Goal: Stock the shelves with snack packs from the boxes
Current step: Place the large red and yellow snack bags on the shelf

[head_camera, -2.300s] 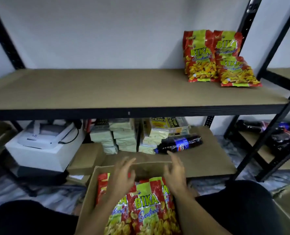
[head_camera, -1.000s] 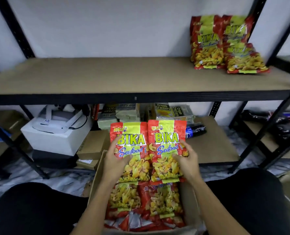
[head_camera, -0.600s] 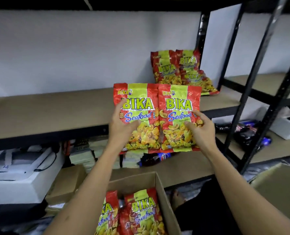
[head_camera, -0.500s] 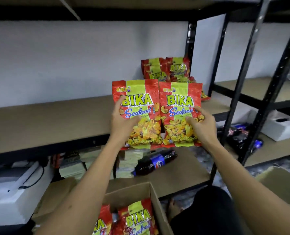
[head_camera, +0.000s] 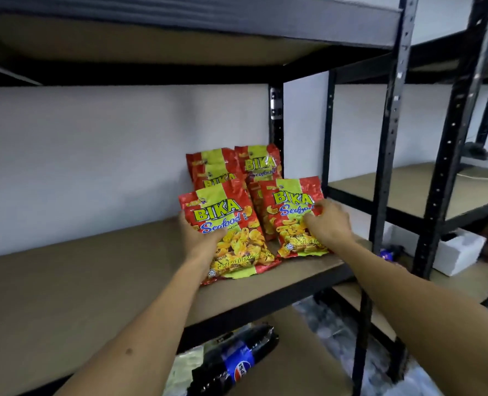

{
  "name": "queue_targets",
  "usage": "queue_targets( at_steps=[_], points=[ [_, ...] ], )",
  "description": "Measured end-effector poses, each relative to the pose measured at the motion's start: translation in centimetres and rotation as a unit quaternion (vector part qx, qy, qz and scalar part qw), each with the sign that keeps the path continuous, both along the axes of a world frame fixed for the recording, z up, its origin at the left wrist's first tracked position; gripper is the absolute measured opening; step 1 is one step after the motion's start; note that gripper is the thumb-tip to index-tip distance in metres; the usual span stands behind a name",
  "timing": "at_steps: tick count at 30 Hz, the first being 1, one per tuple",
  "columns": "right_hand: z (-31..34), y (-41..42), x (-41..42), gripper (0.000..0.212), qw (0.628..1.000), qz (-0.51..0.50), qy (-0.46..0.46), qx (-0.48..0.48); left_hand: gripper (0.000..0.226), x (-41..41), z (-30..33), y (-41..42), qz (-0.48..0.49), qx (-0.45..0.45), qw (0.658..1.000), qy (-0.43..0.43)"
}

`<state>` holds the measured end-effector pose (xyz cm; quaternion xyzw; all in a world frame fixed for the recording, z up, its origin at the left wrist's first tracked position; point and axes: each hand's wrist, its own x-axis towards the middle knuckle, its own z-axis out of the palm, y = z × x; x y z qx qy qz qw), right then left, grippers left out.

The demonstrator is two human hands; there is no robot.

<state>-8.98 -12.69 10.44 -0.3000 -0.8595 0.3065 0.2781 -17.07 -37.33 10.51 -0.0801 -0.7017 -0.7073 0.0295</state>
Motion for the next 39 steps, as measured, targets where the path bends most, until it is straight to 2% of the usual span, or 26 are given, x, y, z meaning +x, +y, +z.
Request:
queue_targets(
  at_steps=[2,4,7,9,12,14,15,17,18,20,21,25,31,35,39],
  points=[
    [0.1,1.5,-1.5,0.054,0.998,-0.032,-0.006,0.046,0.097,-2.1,0.1,2.0,0.021,-0.021,1.0,-0.007],
    [0.6,3.2,-3.4,0.057,0.998,-0.042,0.002,0.056,0.088,-4.3,0.1,4.0,0.032,-0.029,0.999,-0.01],
    [2.0,6.0,-6.2,0.088,0.999,-0.001,-0.012,-0.046,0.067,-7.6,-0.3,6.4,0.061,-0.036,0.997,-0.026],
    [2.8,8.1,-7.8,0.099,0.99,0.033,-0.035,-0.13,0.063,-9.2,-0.3,7.5,0.085,-0.047,0.994,-0.04],
    [3.3,10.5,-9.7,0.105,0.974,0.08,-0.087,-0.194,0.077,-11.6,-0.3,8.5,0.09,-0.041,0.994,-0.041],
    [3.1,11.2,-11.2,0.1,0.971,0.09,-0.085,-0.202,0.089,-13.5,-0.7,9.0,0.073,-0.029,0.996,-0.036],
    [3.1,11.1,-11.8,0.09,0.972,0.102,-0.069,-0.201,0.089,-13.8,-0.4,9.2,0.064,-0.025,0.997,-0.046],
    [3.0,10.6,-12.7,0.061,0.972,0.118,-0.022,-0.201,0.072,-14.0,0.0,9.5,0.04,-0.003,0.996,-0.078],
    [3.0,10.4,-13.0,0.055,0.972,0.122,-0.002,-0.199,0.059,-14.3,0.0,9.7,0.025,0.007,0.996,-0.087],
    [2.6,10.2,-13.4,0.054,0.974,0.118,0.037,-0.188,0.041,-14.5,0.2,9.8,-0.01,0.016,0.995,-0.098],
    [2.4,10.0,-13.5,0.055,0.974,0.122,0.054,-0.185,0.039,-14.5,0.2,9.7,-0.019,0.012,0.995,-0.097],
    [0.8,9.7,-13.6,0.057,0.974,0.13,0.103,-0.154,0.046,-15.0,-0.8,9.5,-0.022,-0.006,0.999,-0.036],
    [0.1,9.5,-13.8,0.059,0.972,0.109,0.194,-0.075,0.056,-15.2,-1.0,9.6,-0.035,0.033,0.998,0.03],
    [0.3,9.2,-14.9,0.064,0.972,0.113,0.203,-0.042,0.054,-15.6,-1.3,9.7,-0.015,0.057,0.997,0.043],
    [1.2,9.8,-16.7,0.067,0.981,0.119,0.15,0.001,0.073,-16.4,-0.3,10.4,0.03,0.03,0.996,0.079]
  ],
)
